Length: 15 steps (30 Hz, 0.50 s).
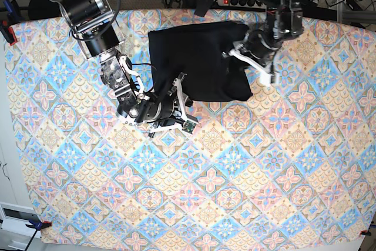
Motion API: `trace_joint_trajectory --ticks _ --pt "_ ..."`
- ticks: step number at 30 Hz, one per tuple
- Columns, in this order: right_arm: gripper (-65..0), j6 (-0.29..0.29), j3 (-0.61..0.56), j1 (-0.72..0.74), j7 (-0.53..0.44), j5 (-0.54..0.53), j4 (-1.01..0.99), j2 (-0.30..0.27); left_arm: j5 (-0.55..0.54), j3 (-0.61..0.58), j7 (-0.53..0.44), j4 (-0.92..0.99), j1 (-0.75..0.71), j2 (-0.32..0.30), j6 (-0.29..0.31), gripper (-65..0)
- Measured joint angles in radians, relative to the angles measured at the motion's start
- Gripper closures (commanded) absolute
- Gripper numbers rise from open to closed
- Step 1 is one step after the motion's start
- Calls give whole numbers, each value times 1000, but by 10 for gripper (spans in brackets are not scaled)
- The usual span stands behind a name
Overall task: Fold the T-shirt properly
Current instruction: 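Fold the strip's other end with the left gripper onto the stack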
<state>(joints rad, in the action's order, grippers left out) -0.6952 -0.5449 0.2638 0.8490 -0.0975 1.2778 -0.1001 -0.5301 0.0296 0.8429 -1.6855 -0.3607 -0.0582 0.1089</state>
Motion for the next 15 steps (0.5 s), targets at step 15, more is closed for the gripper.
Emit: trace_joint_trajectory --ticks 15 --pt "-144 0 -4 -1 1 10 -70 3 426 -108 19 -159 -172 -75 14 -117"
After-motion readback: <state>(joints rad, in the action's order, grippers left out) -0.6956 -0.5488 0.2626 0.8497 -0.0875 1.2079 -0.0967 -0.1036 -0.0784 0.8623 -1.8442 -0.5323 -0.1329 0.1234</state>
